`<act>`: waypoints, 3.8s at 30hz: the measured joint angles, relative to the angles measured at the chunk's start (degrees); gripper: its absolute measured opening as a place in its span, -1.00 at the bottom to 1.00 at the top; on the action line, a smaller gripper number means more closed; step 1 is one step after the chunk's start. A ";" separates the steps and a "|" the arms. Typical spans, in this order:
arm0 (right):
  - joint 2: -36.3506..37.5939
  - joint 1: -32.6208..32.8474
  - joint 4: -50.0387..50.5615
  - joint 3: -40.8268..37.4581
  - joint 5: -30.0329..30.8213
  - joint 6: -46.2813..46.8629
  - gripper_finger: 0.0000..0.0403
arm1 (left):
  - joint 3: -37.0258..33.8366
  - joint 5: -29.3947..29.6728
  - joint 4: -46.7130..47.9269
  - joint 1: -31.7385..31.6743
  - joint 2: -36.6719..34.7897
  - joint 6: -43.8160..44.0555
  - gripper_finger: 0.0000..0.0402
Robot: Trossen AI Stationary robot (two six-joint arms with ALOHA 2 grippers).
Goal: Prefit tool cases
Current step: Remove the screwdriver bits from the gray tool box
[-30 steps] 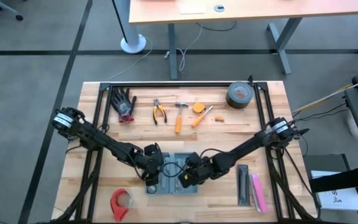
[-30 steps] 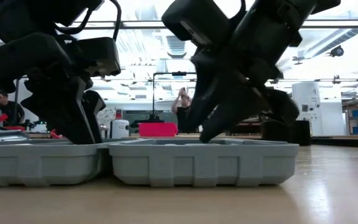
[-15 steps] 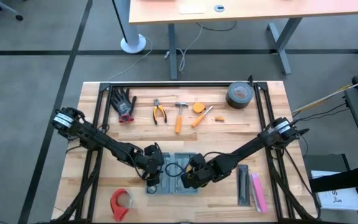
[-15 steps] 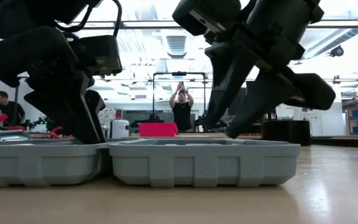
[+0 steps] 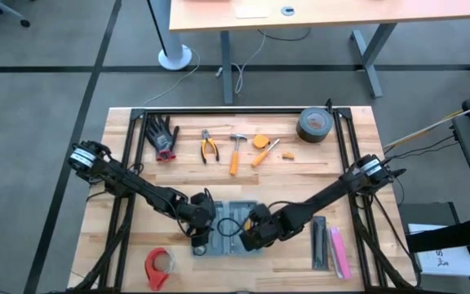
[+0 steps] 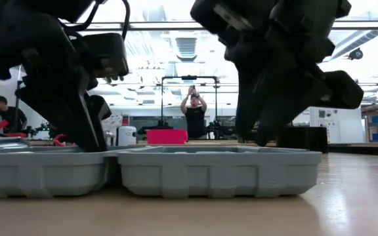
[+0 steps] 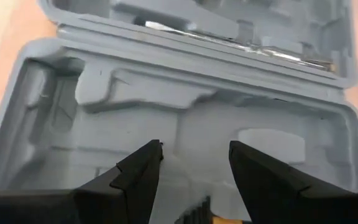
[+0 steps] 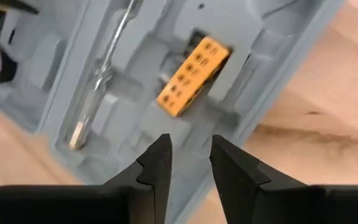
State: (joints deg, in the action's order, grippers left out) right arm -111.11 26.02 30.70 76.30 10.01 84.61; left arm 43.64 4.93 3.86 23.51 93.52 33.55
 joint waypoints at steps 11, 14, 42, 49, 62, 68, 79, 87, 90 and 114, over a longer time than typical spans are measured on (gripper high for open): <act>0.00 -0.07 -1.70 0.14 -2.67 -1.18 -0.61 | 6.39 -0.02 10.10 0.03 -0.16 -1.65 -0.04; 0.00 0.10 -3.91 0.17 -3.00 -2.23 -0.63 | 6.99 -0.04 12.51 0.07 -0.16 -2.37 -0.02; -1.89 -0.77 15.65 0.17 -2.67 -10.88 -0.71 | 6.97 0.00 13.51 0.07 -0.18 -2.39 -0.06; 1.98 -0.83 15.80 0.21 -0.17 -8.12 -0.60 | 6.99 0.01 13.28 0.07 -0.18 -2.39 -0.08; 1.93 -3.30 13.74 -1.14 1.61 -1.93 -0.36 | 6.92 4.87 12.06 -0.29 2.33 -3.96 0.08; 1.84 -4.52 6.93 -3.83 1.59 -1.94 -0.32 | 6.81 5.04 12.03 -0.31 2.33 -4.30 0.10; 2.25 -5.24 -13.62 -13.19 3.66 -3.16 -0.36 | 5.47 5.02 11.80 -0.22 2.16 -3.70 0.10; 2.45 -4.88 -22.45 -15.81 6.13 -2.42 -0.39 | 5.26 5.16 9.50 -0.28 2.29 -4.07 0.07; 2.38 -4.90 -23.21 -16.00 6.41 -2.50 -0.43 | 5.26 5.07 8.85 -0.28 2.33 -4.09 0.06; 2.01 -4.57 -30.41 -16.46 9.32 -6.24 -0.76 | 4.78 5.18 8.52 -0.36 2.57 -4.38 0.08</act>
State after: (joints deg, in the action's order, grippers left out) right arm -109.10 21.45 0.28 59.83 19.33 78.37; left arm 48.42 10.11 12.38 23.14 96.09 29.17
